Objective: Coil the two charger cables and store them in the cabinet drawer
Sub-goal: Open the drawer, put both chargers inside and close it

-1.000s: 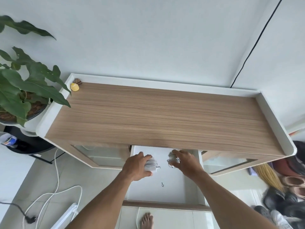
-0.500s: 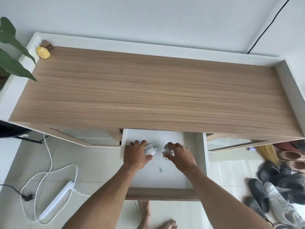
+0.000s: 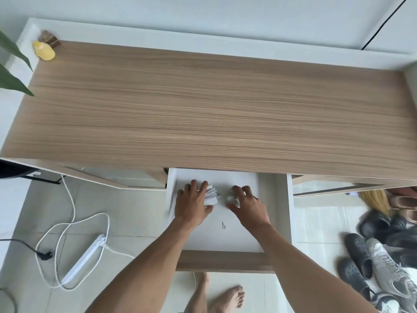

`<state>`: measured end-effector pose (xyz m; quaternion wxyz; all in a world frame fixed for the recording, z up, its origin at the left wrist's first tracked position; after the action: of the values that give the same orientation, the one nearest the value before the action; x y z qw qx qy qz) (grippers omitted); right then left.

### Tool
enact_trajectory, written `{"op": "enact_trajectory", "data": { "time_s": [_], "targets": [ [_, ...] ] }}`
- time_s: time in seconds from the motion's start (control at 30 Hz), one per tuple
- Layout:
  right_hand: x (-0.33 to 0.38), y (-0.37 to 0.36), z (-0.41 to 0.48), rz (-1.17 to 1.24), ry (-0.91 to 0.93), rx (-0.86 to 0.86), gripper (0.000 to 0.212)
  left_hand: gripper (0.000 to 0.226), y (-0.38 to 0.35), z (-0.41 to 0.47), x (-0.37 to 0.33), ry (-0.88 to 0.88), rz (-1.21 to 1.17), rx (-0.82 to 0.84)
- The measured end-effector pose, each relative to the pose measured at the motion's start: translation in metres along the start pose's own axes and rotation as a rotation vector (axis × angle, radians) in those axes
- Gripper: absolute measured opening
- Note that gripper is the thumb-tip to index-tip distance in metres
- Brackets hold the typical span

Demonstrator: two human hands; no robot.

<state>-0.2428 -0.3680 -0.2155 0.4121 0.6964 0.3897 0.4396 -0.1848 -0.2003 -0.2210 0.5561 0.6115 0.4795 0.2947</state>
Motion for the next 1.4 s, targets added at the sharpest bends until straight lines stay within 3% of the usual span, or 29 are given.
{"op": "enact_trajectory", "data": {
  "time_s": [0.6, 1.0, 1.17, 1.3, 1.4],
  "targets": [
    [-0.004, -0.003, -0.006, -0.036, 0.008, 0.034, 0.067, 0.086, -0.005, -0.011, -0.006, -0.020, 0.007, 0.013],
    [0.006, 0.016, -0.019, -0.040, 0.023, 0.042, 0.069, 0.083, 0.017, -0.028, -0.009, 0.014, -0.008, 0.025],
    [0.014, 0.037, -0.034, -0.022, 0.047, 0.002, 0.058, 0.074, 0.038, -0.044, -0.022, 0.001, -0.029, -0.007],
    [0.017, 0.058, -0.061, 0.026, 0.061, -0.001, 0.033, 0.058, 0.055, -0.070, -0.032, 0.023, -0.067, -0.028],
    [0.010, 0.069, -0.089, 0.170, -0.090, -0.010, 0.020, 0.047, 0.064, -0.098, -0.035, 0.101, -0.128, -0.045]
  ]
}}
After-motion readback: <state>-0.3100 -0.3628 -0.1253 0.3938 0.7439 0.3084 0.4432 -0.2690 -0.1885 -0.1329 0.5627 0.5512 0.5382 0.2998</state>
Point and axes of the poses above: each hand's wrist, its own z-axis towards the middle knuckle, its own y-axis out of the back of the hand, x = y × z, the point moved 4 cm from there along z, towards the middle knuckle, and after that the axes turned 10 degrees about -x, right-handed, at the moved point
